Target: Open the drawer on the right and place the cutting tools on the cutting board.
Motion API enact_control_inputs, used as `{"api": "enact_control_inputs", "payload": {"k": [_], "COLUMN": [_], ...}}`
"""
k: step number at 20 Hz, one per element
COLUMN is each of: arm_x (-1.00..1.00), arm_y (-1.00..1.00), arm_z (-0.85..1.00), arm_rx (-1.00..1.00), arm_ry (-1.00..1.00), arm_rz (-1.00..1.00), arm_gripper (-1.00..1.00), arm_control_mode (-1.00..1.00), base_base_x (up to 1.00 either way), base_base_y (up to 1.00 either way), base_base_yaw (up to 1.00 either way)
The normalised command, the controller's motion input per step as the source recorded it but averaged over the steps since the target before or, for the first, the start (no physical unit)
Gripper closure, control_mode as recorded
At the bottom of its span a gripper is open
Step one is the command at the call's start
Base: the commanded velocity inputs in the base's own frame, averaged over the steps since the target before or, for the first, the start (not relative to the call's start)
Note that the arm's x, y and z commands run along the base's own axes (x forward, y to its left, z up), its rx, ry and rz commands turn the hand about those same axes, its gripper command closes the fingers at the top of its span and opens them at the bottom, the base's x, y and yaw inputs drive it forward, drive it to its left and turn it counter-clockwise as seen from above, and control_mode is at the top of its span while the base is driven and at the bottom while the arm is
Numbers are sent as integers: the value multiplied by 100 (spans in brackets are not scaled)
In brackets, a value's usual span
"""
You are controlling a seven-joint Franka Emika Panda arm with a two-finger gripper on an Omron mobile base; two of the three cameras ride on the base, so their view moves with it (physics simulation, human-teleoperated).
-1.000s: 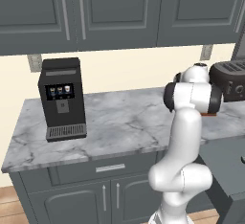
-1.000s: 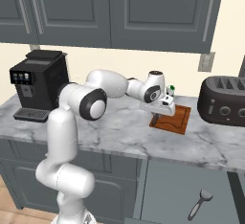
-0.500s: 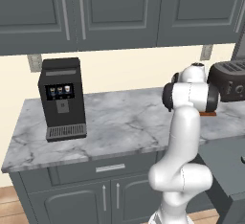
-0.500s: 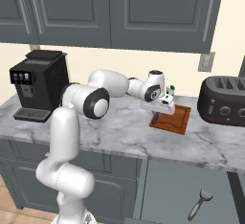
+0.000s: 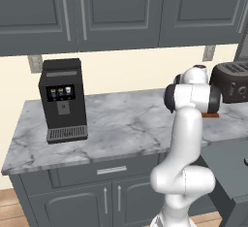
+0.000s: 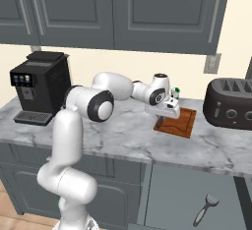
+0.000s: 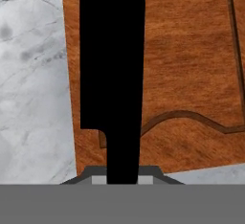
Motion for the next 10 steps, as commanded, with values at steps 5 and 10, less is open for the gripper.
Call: {"api": "enact_control_inputs", "payload": {"k": [5, 10], "arm_x": [7, 6], "arm_y": [0, 0], "arm_z": [-7, -1], "arm_rx": [0, 0], "arm_ry": [-2, -3], "arm_rz": [0, 0], "arm_gripper": [-100, -100], "arm_control_mode": [-100, -100], "base_base_x": [0, 0], "base_base_y": [0, 0], "base_base_yaw": [0, 0]}}
